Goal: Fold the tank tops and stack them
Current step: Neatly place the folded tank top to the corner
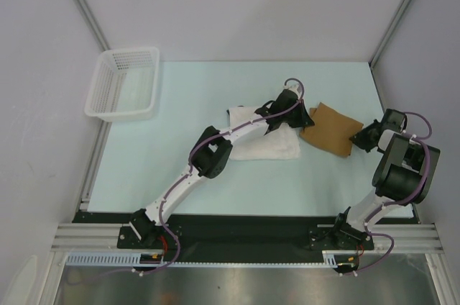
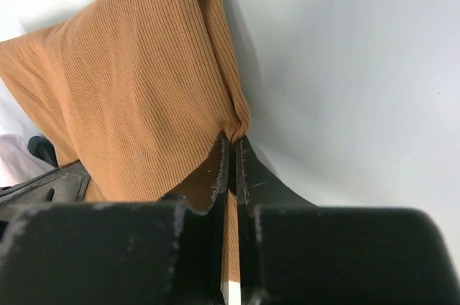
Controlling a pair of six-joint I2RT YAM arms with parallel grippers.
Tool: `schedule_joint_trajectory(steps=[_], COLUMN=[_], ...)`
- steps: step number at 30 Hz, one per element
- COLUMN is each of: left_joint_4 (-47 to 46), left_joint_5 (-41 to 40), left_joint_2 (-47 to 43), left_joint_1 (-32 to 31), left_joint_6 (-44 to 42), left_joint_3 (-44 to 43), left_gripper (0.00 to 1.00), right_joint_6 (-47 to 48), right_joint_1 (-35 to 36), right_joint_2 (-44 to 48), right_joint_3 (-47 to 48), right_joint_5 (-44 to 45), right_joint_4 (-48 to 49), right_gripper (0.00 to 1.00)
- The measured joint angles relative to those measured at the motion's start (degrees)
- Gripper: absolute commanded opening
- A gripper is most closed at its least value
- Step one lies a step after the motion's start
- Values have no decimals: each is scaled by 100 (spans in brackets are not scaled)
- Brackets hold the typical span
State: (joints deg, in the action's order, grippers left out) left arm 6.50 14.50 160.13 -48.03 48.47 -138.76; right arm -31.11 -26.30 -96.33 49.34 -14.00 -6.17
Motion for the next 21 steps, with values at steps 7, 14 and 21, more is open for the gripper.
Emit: schedule_joint_trajectory(steps=[7,14,21], left_joint_4=[-136,-122,-188], left_joint_5=[68,-37,-59], left_joint_2=[-17,-437,-879], left_joint_1=[7,4,-24], left_joint_6=[-103,-400,-603], left_joint_3=[2,350,356], left_gripper=[1,0,0], right_joint_6=[9,9,28], right_joint_1=[79,184,234], right_joint_2=[212,691,839], right_joint_3=[31,125,127], right_joint_5=[42,-31,-92], right_joint_4=[-160,-323,-398], right_gripper=[0,0,0])
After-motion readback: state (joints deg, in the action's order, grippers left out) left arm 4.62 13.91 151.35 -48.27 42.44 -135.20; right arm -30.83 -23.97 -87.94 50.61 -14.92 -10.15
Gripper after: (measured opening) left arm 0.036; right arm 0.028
